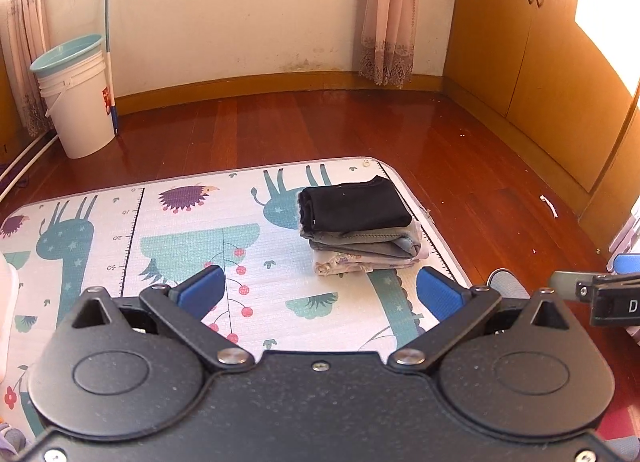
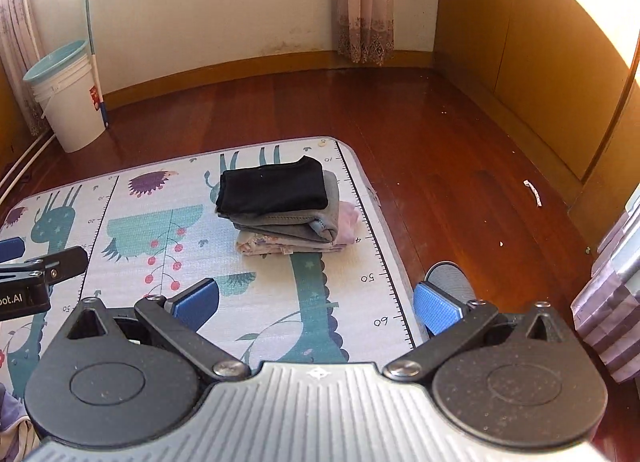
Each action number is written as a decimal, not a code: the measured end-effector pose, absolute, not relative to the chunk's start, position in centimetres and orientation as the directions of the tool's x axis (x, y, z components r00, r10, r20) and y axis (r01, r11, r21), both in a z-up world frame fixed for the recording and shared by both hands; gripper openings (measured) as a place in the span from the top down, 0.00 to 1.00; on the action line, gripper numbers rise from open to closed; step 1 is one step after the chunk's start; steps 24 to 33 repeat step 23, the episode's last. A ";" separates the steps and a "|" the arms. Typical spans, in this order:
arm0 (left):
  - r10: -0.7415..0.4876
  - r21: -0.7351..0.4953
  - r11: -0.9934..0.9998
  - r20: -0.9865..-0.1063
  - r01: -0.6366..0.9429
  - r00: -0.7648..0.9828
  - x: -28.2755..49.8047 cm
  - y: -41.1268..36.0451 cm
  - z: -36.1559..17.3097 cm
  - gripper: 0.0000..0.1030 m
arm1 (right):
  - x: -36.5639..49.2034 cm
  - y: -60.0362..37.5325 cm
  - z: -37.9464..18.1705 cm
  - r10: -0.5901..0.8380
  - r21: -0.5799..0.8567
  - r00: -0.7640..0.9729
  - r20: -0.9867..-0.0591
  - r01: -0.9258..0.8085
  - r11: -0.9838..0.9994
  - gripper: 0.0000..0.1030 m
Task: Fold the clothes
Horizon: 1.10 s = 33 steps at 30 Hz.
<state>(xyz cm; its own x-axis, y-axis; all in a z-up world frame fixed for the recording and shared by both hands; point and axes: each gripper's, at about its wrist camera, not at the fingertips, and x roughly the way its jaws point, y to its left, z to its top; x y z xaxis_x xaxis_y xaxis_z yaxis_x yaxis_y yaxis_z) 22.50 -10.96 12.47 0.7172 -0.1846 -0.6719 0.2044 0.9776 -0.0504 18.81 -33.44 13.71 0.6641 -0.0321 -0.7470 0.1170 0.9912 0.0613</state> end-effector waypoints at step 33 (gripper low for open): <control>-0.168 -0.005 0.975 -0.675 0.223 0.719 21.6 -10.5 11.4 0.00 | 19.9 -28.9 12.8 -0.016 0.024 0.645 -0.764 0.054 0.998 0.00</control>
